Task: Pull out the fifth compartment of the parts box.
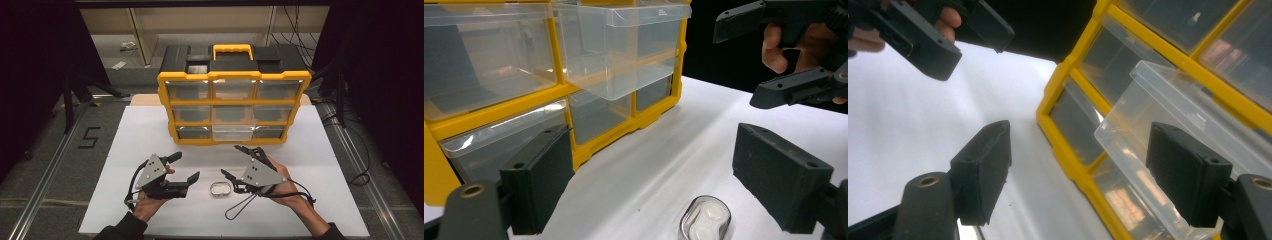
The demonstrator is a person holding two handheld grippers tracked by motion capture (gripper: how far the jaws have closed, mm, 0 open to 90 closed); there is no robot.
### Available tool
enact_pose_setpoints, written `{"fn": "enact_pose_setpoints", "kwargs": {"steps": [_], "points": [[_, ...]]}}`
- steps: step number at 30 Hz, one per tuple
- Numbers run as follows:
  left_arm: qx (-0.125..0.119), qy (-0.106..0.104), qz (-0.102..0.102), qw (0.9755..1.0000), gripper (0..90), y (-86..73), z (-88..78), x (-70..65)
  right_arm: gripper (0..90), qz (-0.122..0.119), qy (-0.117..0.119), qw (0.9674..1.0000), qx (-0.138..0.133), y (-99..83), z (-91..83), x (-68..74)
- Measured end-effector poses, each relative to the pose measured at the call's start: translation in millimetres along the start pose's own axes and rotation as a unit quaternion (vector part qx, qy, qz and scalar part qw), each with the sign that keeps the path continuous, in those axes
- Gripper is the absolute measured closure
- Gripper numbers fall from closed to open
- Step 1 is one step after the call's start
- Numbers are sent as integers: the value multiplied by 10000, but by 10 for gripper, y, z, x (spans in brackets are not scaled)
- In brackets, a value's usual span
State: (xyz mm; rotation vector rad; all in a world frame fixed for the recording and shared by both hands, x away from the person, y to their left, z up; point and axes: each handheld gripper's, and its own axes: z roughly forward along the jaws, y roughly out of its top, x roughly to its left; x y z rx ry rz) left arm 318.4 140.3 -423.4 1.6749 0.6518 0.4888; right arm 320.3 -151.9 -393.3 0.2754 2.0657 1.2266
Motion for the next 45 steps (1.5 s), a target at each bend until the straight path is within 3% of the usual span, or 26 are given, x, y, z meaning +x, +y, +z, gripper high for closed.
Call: {"fn": "enact_pose_setpoints", "kwargs": {"steps": [8, 15, 20, 27, 45], "points": [[0, -1, 6, 10000, 162, 1, 3, -2, 270, 193, 69, 9998, 66, -20, -11, -60], [2, 3, 13, 10000, 162, 0, 1, -2, 270, 710, 372, 9967, 81, -47, -3, -126], [11, 12, 22, 10000, 162, 1, 1, -6, 271, 1030, 584, 9929, 102, -60, 4, -168], [13, 19, 24, 10000, 162, 1, 2, -3, 275, 1050, 713, 9917, 218, -64, 24, -160], [25, 23, 26, 10000, 162, 0, 3, -3, 271, 1274, 1148, 9843, 422, -70, 65, -143]]}}
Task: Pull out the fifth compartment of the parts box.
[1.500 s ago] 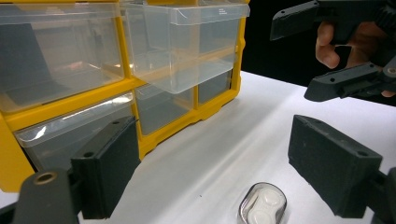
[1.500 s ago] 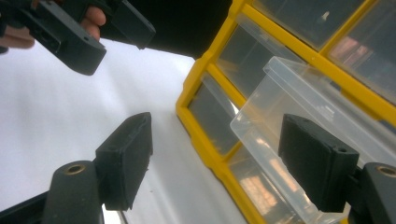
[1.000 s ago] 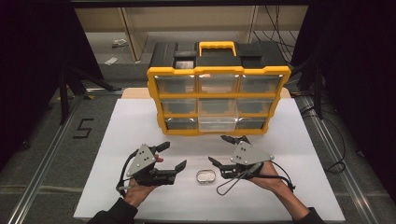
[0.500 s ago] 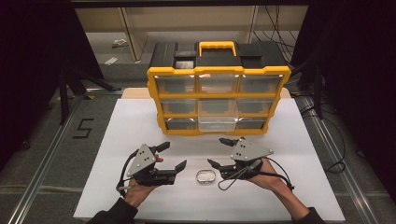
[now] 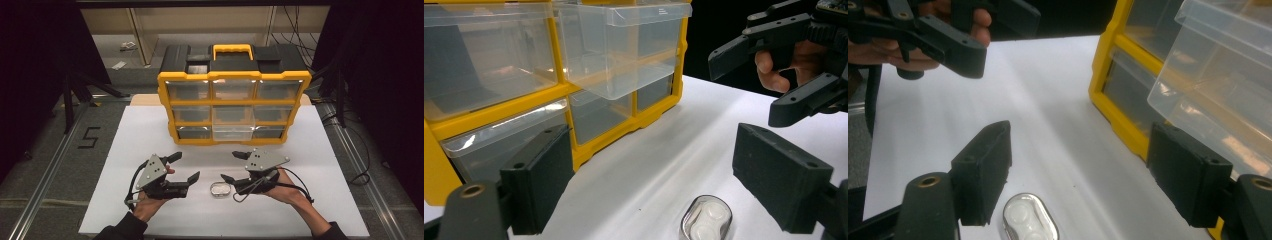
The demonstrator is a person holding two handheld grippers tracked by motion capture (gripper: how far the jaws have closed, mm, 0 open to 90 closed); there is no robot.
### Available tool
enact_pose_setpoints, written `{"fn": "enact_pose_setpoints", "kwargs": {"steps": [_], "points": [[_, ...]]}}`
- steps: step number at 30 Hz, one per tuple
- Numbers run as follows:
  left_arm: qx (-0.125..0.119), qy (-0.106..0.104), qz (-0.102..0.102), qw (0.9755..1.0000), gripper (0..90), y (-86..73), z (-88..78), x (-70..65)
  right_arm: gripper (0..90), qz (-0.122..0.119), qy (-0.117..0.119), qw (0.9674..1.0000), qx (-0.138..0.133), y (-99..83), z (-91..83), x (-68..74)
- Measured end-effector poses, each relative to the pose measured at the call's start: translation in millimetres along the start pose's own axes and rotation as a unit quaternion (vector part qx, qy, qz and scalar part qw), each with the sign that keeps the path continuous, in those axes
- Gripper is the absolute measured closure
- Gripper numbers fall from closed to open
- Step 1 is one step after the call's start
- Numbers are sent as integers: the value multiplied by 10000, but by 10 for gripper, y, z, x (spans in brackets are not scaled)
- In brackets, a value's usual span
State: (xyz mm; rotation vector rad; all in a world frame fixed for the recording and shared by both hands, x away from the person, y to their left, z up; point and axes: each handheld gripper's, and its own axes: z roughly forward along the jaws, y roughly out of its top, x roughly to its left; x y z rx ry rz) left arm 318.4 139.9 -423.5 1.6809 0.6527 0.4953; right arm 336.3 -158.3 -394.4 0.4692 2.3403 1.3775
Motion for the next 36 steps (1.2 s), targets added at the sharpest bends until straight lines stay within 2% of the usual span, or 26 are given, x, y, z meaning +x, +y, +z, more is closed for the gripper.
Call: {"fn": "enact_pose_setpoints", "kwargs": {"steps": [19, 36], "points": [[9, 4, 0, 10000, 162, -2, 1, 1, 254, 118, 278, 9981, 542, -33, 131, 30], [12, 2, 12, 10000, 162, -4, 7, 1, 215, 102, 656, 9928, 999, -117, 297, 48]]}}
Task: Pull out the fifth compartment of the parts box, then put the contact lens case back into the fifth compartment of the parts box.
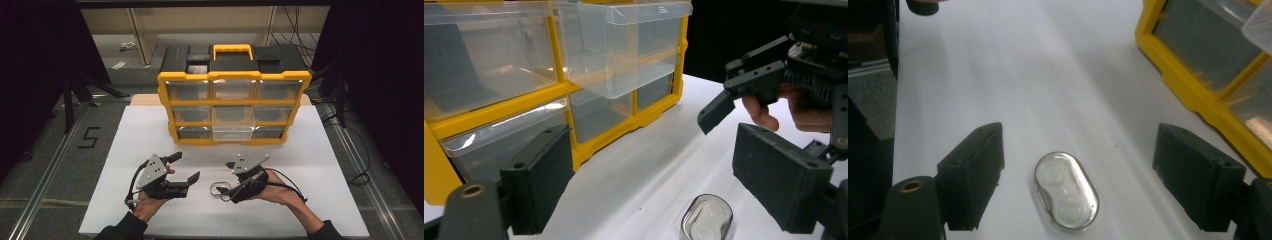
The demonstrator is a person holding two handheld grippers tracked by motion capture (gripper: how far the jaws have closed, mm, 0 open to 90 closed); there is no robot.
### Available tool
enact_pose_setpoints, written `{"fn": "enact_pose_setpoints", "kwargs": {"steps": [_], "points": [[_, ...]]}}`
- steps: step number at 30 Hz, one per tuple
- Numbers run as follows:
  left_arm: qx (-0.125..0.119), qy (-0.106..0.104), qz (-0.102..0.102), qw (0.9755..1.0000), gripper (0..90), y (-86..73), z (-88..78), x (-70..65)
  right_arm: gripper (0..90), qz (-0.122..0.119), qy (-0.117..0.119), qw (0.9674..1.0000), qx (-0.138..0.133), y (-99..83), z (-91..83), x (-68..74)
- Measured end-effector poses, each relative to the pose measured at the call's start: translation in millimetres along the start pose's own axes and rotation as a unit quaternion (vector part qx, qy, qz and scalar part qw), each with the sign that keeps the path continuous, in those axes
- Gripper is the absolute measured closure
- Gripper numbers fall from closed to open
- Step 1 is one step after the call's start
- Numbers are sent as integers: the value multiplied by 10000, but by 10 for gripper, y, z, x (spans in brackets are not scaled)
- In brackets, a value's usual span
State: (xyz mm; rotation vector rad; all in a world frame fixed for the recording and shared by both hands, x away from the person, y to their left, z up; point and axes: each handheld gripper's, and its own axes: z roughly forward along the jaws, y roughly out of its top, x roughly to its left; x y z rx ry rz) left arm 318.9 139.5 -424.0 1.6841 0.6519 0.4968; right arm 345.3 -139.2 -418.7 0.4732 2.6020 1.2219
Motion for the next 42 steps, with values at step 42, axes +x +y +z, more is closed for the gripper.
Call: {"fn": "enact_pose_setpoints", "kwargs": {"steps": [42], "points": [[-4, 39, -66, 10000, 162, -4, 2, 11, 241, -183, 215, 9984, 494, -140, 204, 0]]}}
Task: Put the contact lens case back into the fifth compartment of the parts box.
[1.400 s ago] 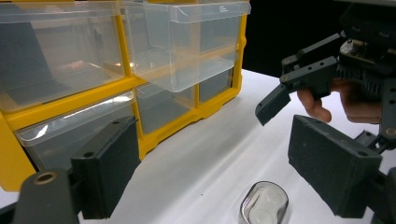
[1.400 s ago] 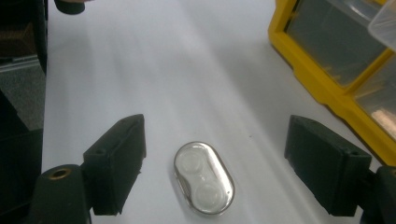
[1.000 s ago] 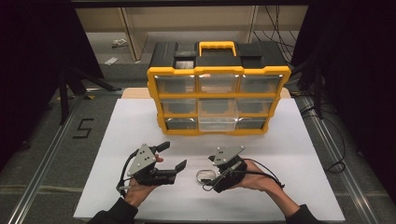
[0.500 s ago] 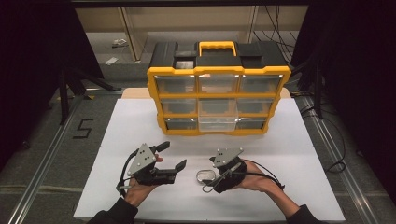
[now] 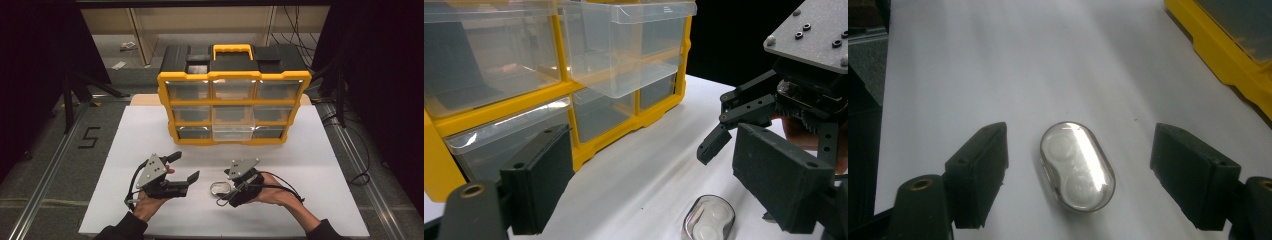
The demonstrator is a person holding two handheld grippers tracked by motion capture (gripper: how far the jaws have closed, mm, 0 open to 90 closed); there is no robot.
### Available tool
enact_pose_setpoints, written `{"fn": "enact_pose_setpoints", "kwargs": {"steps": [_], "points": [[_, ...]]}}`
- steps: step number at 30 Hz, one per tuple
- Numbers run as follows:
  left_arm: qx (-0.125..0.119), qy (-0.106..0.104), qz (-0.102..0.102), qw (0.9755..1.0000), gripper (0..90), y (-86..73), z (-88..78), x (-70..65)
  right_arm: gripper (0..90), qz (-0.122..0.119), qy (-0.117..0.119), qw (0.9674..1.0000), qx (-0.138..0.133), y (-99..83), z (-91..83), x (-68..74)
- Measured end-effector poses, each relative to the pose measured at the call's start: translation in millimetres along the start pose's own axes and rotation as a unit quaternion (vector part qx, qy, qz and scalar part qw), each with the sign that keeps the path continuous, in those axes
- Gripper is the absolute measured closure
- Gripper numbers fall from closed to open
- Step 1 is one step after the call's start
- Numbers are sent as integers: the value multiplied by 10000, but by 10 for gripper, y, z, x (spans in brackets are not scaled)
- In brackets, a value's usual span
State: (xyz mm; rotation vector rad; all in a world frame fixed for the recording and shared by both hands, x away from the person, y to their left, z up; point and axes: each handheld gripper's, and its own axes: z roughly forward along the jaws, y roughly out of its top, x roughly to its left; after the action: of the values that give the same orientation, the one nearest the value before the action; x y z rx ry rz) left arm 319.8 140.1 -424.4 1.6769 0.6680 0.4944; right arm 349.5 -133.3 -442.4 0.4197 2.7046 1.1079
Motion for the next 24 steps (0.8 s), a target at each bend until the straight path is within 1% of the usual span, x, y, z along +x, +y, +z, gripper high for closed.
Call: {"fn": "enact_pose_setpoints", "kwargs": {"steps": [6, 10, 14, 16, 19, 22, 24], "points": [[-5, -7, 3, 10000, 162, 2, 1, -3, 255, -18, -3, 10000, 45, -5, 43, -14], [5, -40, 35, 10000, 162, 0, 8, -12, 266, -13, -2, 9999, 131, -14, 93, -28], [-9, -33, 7, 10000, 162, 0, 5, -5, 271, -21, 50, 9998, 171, -8, 125, -19], [-9, -33, 29, 10000, 162, -1, 5, -7, 272, -41, 89, 9997, 214, -10, 149, -8], [-3, -38, 34, 10000, 162, -1, 5, -12, 275, -92, 118, 9992, 368, -26, 212, 15], [-5, -33, 17, 10000, 162, -1, 7, -9, 282, -98, 92, 9990, 419, -39, 261, 11], [-6, -31, 29, 10000, 162, -1, 6, -10, 284, -51, 100, 9988, 473, -59, 303, -5]]}}
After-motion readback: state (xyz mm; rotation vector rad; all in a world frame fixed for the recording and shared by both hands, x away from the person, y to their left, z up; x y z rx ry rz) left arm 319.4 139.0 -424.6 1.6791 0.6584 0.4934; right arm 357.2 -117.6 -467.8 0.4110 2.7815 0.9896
